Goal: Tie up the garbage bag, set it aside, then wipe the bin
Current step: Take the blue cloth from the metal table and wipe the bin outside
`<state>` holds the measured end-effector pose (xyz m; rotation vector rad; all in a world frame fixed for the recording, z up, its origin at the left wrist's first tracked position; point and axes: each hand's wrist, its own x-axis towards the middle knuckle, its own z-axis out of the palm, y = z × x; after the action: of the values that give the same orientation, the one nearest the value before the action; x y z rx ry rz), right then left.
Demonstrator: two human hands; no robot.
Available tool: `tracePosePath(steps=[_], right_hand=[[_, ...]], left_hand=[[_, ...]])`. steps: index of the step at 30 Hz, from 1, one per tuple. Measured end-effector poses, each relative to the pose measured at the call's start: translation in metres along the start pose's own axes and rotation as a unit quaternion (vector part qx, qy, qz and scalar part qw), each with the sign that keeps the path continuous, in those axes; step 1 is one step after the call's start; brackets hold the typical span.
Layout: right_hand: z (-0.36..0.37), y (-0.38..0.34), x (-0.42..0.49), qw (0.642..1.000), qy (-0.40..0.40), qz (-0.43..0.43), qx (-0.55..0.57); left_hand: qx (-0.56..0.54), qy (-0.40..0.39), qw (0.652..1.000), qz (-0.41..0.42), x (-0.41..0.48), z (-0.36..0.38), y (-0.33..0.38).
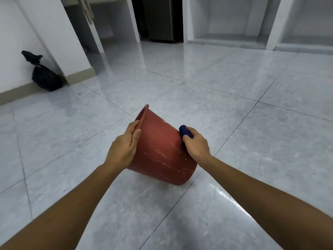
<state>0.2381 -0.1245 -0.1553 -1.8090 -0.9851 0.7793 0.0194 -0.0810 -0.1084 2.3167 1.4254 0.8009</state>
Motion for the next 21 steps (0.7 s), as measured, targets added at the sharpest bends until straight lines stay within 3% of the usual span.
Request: tracePosePath(steps=[3, 6, 9, 12, 14, 15, 19, 21], right_hand=[[0.009, -0.026, -0.002, 0.996, -0.005, -0.091, -0.006], [0.02, -0.047, -0.007, 0.975, -0.042, -0.218, -0.021], [0.014, -0.028, -0.005, 0.984, -0.016, -0.176, -0.033], [-0.001, 0.008, 0.0, 0.998, 0.006, -0.028, -0.055], [-0.006, 0.012, 0.004, 0.998, 0.019, 0.032, -0.055], [-0.004, 0.007, 0.005, 0.998, 0.021, 0.024, -0.053], [0.007, -0.036, 0.003, 0.989, -0.048, -0.139, -0.026], [0.008, -0.055, 0.008, 0.987, -0.085, -0.13, 0.036]], left_hand=[[-0.035, 0.031, 0.999, -0.007, 0.01, 0.012, 0.014], [-0.108, 0.007, 0.994, 0.026, 0.027, 0.023, 0.035], [-0.172, 0.032, 0.985, 0.005, 0.024, 0.021, 0.025], [-0.017, 0.047, 0.998, 0.039, 0.004, 0.019, -0.001], [0.004, 0.034, 0.998, 0.048, 0.001, 0.021, -0.001], [-0.013, 0.029, 0.999, 0.041, 0.004, 0.024, 0.004], [-0.068, 0.03, 0.997, 0.025, 0.025, 0.035, 0.026], [-0.084, 0.035, 0.996, 0.005, 0.035, 0.035, 0.032]])
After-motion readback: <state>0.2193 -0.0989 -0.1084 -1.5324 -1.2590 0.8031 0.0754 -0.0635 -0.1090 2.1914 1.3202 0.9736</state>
